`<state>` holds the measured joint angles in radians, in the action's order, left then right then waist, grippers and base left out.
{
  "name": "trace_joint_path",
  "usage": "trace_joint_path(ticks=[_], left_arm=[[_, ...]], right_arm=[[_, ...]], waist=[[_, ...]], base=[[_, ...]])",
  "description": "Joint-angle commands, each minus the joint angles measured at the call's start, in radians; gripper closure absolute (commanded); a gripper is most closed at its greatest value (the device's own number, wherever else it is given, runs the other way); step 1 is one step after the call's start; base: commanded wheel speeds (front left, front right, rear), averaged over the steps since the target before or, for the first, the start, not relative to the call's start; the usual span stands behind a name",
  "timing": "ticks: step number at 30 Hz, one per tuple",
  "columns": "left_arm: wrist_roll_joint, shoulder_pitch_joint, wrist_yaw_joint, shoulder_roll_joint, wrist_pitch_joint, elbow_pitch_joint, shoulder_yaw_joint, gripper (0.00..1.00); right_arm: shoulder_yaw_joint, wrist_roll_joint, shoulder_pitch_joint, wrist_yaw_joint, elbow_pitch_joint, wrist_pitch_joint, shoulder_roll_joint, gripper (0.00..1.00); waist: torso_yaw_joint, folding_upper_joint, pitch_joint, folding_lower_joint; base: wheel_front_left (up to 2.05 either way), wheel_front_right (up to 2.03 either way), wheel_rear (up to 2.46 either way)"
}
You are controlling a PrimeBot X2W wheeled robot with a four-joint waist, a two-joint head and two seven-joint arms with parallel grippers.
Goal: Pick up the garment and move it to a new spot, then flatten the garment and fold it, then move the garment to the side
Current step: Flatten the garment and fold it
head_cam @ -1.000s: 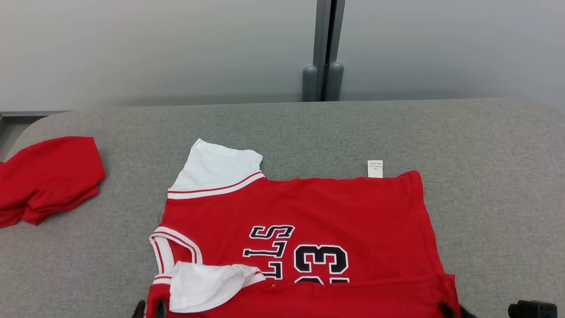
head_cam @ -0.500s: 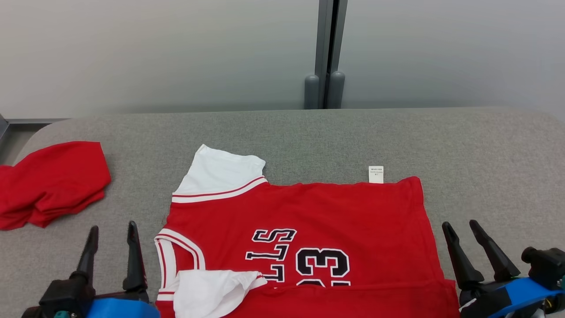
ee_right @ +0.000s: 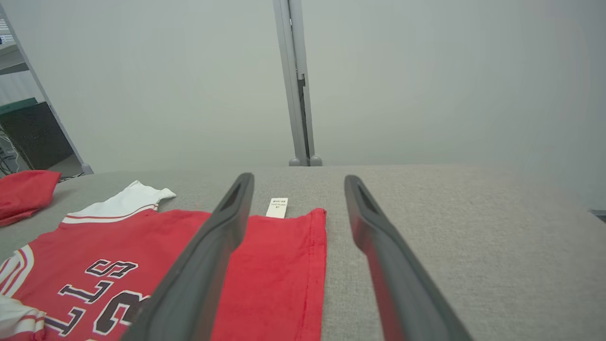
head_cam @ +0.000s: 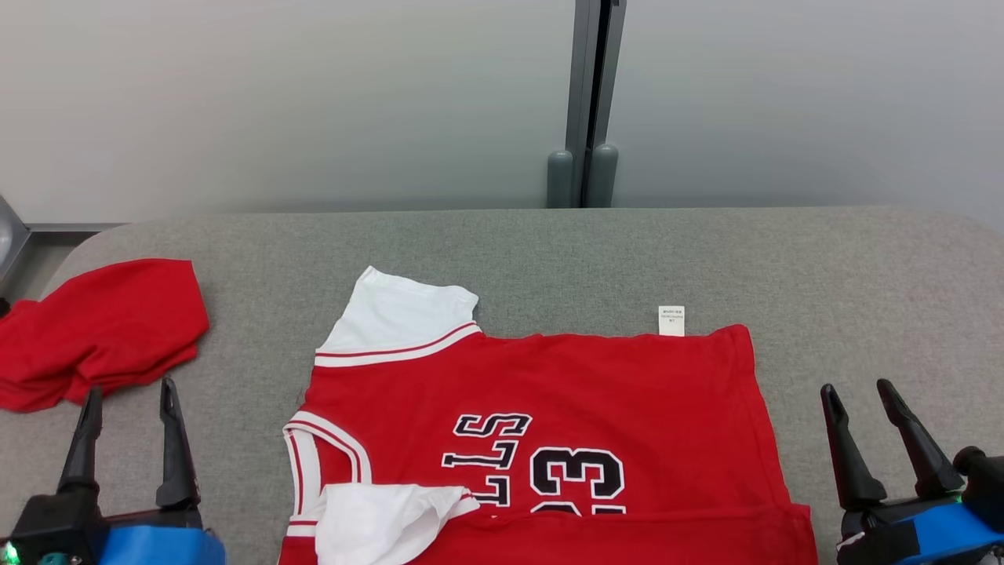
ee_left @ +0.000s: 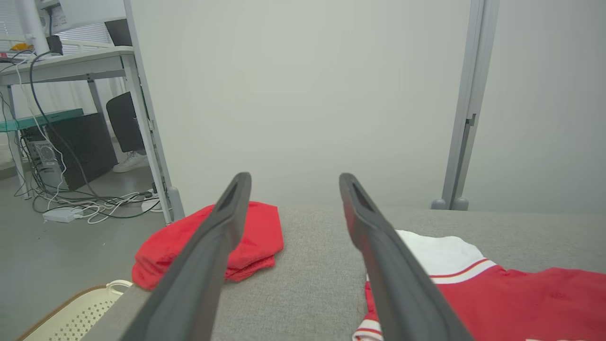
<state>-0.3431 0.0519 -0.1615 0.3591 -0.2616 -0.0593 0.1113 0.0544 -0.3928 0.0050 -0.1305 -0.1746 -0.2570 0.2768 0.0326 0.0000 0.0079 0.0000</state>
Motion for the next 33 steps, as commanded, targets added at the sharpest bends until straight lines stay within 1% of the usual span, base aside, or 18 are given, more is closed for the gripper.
trace_joint_path(ticks=[1, 6, 10, 15, 17, 24, 33], left_arm=[[0.007, 0.014, 0.0, 0.006, -0.004, -0.003, -0.002, 0.0], [0.018, 0.046, 0.0, 0.011, -0.005, -0.014, 0.0, 0.0], [0.007, 0.049, 0.019, 0.011, -0.005, -0.008, 0.006, 0.0], [-0.003, 0.037, 0.038, 0.009, -0.005, -0.009, -0.007, 0.0], [-0.006, 0.03, 0.039, 0.01, -0.005, -0.01, -0.011, 0.0], [-0.01, 0.018, 0.027, 0.026, 0.04, 0.011, -0.011, 0.0], [-0.035, 0.023, 0.01, 0.05, 0.109, 0.094, -0.031, 0.0]], right_arm=[[-0.003, 0.013, 0.012, 0.0, 0.004, -0.005, -0.007, 0.0], [-0.022, 0.082, 0.053, 0.0, 0.03, -0.007, -0.049, 0.0], [-0.032, 0.114, 0.072, 0.0, 0.045, -0.004, -0.078, 0.0], [-0.041, 0.132, 0.069, 0.0, 0.04, 0.005, -0.096, 0.0], [-0.043, 0.137, 0.063, 0.0, 0.036, 0.011, -0.1, 0.0], [-0.044, 0.151, 0.048, 0.0, 0.035, 0.041, -0.111, 0.0], [-0.047, 0.168, 0.056, 0.0, 0.059, 0.068, -0.128, 0.0]], waist=[[-0.001, 0.0, -0.004, 0.0], [-0.001, 0.0, -0.018, 0.0], [-0.001, 0.0, -0.026, 0.0], [-0.002, 0.0, -0.034, 0.0], [-0.002, 0.0, -0.038, 0.0], [0.002, 0.0, -0.045, 0.0], [0.006, 0.0, -0.035, 0.0]], base=[[0.0, 0.0, 0.0], [0.0, 0.0, 0.0], [0.0, 0.0, 0.0], [0.0, 0.0, 0.0], [0.0, 0.0, 0.0], [0.0, 0.0, 0.0], [0.0, 0.0, 0.0]])
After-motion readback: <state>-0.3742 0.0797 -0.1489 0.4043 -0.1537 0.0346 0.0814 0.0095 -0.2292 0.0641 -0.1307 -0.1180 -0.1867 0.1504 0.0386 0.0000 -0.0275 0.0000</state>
